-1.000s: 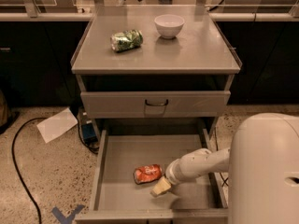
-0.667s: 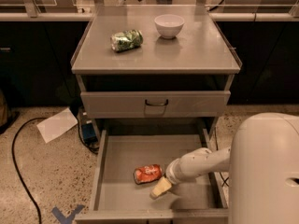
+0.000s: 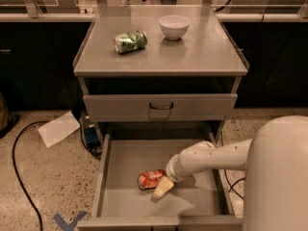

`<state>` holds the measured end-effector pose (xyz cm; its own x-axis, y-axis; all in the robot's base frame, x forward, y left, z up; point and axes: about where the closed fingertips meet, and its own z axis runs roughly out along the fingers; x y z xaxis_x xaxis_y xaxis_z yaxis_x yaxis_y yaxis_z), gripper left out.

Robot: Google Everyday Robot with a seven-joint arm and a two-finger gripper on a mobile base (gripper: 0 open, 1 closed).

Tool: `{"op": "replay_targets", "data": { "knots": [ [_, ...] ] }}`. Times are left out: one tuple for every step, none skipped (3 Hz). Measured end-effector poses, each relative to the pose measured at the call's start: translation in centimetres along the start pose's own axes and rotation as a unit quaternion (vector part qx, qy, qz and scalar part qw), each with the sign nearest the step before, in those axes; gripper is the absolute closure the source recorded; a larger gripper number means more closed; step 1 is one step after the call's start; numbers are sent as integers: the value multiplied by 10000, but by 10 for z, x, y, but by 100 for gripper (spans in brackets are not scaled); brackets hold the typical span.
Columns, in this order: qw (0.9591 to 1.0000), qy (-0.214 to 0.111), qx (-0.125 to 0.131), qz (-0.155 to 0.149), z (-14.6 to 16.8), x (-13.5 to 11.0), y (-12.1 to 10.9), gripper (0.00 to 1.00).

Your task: Pick coke can from middle drawer and place on counter

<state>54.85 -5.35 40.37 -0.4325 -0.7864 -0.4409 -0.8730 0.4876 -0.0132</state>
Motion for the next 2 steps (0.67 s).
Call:
{"op": "replay_targets", "data": {
  "knots": [
    [9981, 24, -345, -506, 1, -19, 9, 0],
    [9907, 182, -860, -1039, 20, -29, 16, 0]
  ]
}}
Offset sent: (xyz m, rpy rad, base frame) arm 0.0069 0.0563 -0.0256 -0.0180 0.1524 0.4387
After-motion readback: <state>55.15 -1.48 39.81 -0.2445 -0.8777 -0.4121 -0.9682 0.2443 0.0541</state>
